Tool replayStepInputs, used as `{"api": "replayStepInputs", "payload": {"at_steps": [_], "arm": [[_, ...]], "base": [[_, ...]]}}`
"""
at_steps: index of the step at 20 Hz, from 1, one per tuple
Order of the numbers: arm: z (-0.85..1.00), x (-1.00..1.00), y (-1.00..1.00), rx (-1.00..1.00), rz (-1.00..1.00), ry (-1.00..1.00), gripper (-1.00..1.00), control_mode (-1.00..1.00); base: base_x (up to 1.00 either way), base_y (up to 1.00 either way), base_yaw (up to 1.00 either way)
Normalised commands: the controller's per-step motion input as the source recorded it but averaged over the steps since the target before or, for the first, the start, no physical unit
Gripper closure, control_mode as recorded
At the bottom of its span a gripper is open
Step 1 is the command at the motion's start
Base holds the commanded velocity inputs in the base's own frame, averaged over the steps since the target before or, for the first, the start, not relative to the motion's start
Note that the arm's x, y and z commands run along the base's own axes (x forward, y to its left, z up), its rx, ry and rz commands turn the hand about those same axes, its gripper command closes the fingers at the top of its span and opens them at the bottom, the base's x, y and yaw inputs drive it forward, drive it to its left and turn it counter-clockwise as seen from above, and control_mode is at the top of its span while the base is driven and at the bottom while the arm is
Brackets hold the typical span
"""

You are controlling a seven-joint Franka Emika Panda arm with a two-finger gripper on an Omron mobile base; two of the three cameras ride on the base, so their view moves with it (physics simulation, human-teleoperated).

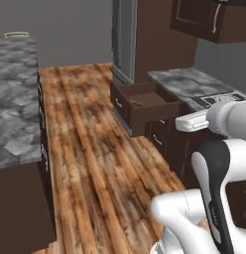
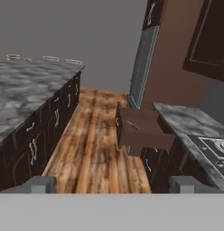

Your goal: Pick up the metallic utensils from the counter and place them in the open drawer. Make sure not to pick up any wooden utensils.

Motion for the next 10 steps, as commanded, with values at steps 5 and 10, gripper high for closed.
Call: {"api": "replayStepInputs", "payload": {"at_steps": [5, 10], "arm": [[0.0, 0.0, 0.0, 0.0, 0.0, 0.0, -1.0, 1.0], [0.0, 0.0, 0.0, 0.0, 0.0, 0.0, -1.0, 1.0]], "base": [[-0.52, 1.0, 0.03], [-0.22, 1.0, 0.04]]}}
